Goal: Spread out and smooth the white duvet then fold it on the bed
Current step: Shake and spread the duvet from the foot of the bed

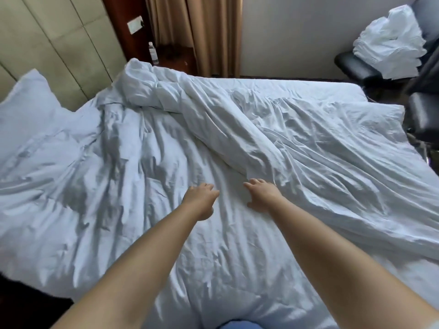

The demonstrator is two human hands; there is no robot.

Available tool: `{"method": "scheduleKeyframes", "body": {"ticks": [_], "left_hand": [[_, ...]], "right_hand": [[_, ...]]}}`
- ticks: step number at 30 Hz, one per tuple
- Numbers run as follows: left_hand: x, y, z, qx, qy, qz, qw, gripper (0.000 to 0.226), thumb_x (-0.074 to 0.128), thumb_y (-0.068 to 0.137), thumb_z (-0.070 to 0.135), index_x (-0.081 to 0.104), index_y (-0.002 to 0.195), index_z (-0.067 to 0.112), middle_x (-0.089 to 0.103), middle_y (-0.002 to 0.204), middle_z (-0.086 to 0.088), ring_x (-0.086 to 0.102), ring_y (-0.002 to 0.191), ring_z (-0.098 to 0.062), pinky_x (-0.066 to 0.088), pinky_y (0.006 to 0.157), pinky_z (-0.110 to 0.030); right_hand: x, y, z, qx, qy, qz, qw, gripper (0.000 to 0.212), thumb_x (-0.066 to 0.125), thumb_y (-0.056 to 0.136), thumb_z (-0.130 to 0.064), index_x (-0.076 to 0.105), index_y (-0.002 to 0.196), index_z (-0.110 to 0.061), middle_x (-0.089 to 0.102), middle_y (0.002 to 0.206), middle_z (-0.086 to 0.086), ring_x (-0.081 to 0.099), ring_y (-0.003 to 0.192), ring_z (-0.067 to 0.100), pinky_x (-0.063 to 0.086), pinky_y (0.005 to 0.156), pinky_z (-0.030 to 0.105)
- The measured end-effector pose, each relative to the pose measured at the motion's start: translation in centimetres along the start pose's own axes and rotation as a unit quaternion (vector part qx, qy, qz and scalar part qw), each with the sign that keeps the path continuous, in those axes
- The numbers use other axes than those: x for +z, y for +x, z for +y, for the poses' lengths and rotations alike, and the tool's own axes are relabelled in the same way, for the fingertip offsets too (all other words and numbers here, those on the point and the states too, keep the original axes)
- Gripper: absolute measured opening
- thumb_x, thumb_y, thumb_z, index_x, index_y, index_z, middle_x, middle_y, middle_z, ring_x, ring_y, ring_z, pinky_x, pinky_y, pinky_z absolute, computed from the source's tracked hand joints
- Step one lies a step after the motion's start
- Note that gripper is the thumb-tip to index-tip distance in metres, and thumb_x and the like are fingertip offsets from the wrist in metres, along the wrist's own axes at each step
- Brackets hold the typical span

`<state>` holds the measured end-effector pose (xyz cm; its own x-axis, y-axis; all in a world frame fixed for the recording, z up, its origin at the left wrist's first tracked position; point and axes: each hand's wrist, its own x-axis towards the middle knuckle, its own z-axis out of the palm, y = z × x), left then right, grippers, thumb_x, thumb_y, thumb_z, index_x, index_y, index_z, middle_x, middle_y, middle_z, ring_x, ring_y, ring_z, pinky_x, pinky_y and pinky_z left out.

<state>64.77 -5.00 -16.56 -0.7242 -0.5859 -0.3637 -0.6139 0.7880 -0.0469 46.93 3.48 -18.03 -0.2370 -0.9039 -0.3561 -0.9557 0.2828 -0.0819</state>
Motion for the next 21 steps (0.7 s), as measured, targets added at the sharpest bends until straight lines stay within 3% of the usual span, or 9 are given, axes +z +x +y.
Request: {"method": "scheduleKeyframes", "body": {"ticks": [6, 13, 21], "left_hand": [[-0.2, 6.6, -6.9, 0.014, 0.016, -0.058, 0.998, 0.053, 0.044, 0.091, 0.010, 0.036, 0.142, 0.020, 0.021, 0.155, -0.004, 0.017, 0.142, -0.020, 0.015, 0.117, -0.046], [0.5, 14.3, -11.5, 0.064, 0.038, -0.057, 0.996, 0.050, 0.046, 0.091, 0.012, 0.036, 0.140, 0.018, 0.020, 0.155, -0.007, 0.017, 0.142, -0.022, 0.014, 0.116, -0.047], [2.4, 27.3, -14.1, 0.139, 0.093, -0.006, 0.986, 0.059, 0.042, 0.093, 0.010, 0.022, 0.149, 0.016, 0.006, 0.160, -0.009, 0.006, 0.147, -0.024, 0.009, 0.116, -0.048]], "right_hand": [[0.4, 11.3, -2.6, 0.006, 0.042, 0.000, 0.999, 0.055, 0.055, 0.090, -0.027, 0.036, 0.142, -0.018, 0.034, 0.146, 0.007, 0.032, 0.135, 0.025, 0.034, 0.105, 0.035], [1.9, 18.7, -2.6, 0.058, 0.038, -0.002, 0.998, 0.053, 0.054, 0.087, -0.017, 0.038, 0.138, -0.016, 0.026, 0.152, 0.011, 0.027, 0.137, 0.026, 0.033, 0.106, 0.035], [4.3, 27.5, -0.3, 0.160, 0.035, -0.008, 0.986, 0.077, 0.053, 0.093, -0.028, 0.005, 0.153, -0.017, -0.002, 0.161, 0.006, 0.009, 0.147, 0.024, 0.021, 0.114, 0.041]]}}
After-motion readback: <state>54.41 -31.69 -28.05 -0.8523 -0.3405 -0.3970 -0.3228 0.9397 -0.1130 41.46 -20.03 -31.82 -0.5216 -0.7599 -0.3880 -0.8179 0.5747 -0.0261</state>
